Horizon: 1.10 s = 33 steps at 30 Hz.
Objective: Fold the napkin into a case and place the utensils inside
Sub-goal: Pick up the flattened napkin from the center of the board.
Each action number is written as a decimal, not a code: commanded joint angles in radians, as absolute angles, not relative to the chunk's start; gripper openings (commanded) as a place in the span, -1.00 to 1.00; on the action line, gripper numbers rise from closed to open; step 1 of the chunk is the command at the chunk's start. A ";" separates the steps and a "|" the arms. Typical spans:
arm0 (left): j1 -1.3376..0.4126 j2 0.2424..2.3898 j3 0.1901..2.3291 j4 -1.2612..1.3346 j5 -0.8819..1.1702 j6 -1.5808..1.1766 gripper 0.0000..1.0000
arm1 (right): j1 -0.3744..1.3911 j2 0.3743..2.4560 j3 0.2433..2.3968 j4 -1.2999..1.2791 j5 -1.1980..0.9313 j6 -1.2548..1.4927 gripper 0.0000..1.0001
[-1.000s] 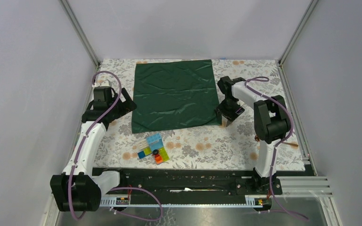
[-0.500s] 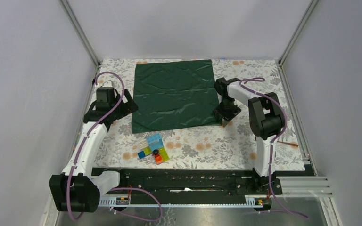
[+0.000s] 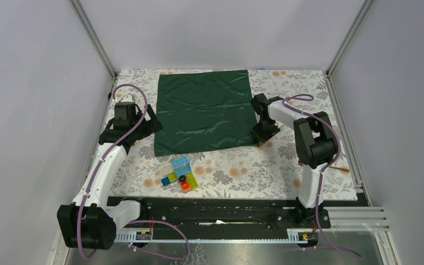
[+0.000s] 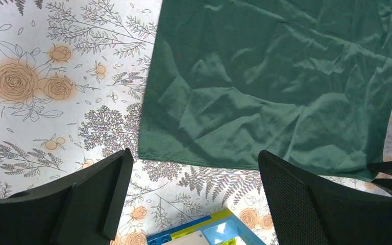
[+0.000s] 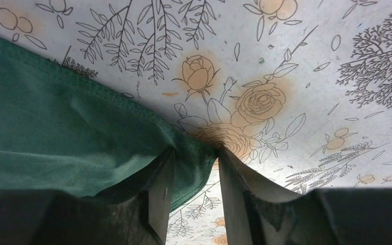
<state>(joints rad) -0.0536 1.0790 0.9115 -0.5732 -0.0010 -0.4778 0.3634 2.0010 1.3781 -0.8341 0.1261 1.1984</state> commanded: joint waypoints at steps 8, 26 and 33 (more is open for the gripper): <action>-0.053 1.059 0.906 -0.530 -0.038 -0.477 0.97 | 0.397 1.976 1.205 -0.711 0.218 1.279 -0.81; -0.021 1.320 0.951 -0.831 0.013 -0.866 0.56 | 0.452 1.933 1.188 -0.593 0.108 1.271 -1.00; -0.018 1.485 1.027 -0.888 -0.104 -0.986 0.47 | 0.451 1.937 1.160 -0.575 0.083 1.265 -1.00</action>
